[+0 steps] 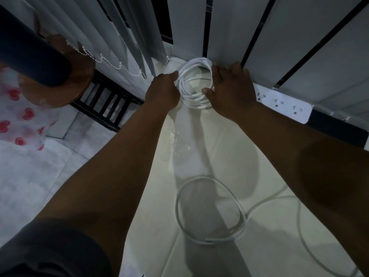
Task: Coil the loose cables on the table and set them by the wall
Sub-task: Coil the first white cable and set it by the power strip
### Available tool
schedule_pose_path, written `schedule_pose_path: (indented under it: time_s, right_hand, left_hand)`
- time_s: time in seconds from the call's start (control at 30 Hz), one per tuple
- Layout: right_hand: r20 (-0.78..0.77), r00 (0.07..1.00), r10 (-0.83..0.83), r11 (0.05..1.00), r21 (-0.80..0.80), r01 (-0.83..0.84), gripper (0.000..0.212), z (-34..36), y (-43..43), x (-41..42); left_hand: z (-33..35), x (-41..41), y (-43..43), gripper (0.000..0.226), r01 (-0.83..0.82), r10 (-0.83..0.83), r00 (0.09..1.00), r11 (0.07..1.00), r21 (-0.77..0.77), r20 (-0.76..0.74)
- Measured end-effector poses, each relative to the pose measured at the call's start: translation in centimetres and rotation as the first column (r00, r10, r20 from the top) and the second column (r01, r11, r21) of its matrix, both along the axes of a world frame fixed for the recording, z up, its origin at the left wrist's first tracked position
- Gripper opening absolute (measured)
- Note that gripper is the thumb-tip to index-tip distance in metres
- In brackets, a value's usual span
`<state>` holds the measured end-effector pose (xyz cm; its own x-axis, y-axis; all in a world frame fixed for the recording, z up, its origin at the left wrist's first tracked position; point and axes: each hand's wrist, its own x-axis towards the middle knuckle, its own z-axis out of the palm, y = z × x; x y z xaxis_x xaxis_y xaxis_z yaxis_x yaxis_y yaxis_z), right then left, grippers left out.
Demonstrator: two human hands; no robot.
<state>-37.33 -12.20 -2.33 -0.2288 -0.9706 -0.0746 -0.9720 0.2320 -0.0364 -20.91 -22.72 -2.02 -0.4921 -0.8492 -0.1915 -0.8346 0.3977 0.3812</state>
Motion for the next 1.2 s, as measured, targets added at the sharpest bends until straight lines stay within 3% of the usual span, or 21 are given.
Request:
schedule_pose_path:
  time_s: [0.1, 0.23, 0.4, 0.57, 0.83, 1.2]
  right_hand:
    - [-0.019, 1.000, -0.004, 1.000, -0.005, 0.004, 0.073, -0.5, 0.0, -0.1]
    - [-0.044, 0.998, -0.038, 0.999, 0.015, 0.038, 0.072, -0.8, -0.4, 0.2]
    - [-0.015, 0.997, -0.079, 0.996, -0.042, 0.079, 0.075, -0.9, 0.3, 1.0]
    - [0.013, 0.998, -0.055, 0.982, -0.181, 0.057, 0.072, -1.2, 3.1, 1.9]
    - [0.006, 0.985, -0.171, 0.982, -0.078, 0.171, 0.074, -2.4, 6.6, 1.7]
    - [0.034, 0.998, -0.052, 0.998, 0.029, 0.051, 0.073, -1.3, 7.3, -0.4]
  left_hand:
    - [-0.6, 0.3, 0.1, 0.031, -0.071, 0.063, 0.992, 0.995, -0.070, -0.111]
    - [-1.0, 0.6, 0.2, 0.036, -0.154, 0.134, 0.963, 0.986, -0.068, -0.233]
    - [-1.7, 1.1, 2.3, 0.061, 0.006, -0.012, 1.000, 0.960, -0.280, -0.023]
    - [-2.4, 1.1, 3.9, 0.087, 0.095, -0.098, 0.995, 0.977, -0.193, -0.010]
    - [-2.1, 0.8, 4.9, 0.080, 0.091, -0.092, 0.996, 0.980, -0.175, 0.002]
    - [-1.4, 2.3, 6.3, 0.069, 0.140, -0.137, 0.990, 0.975, -0.173, 0.031]
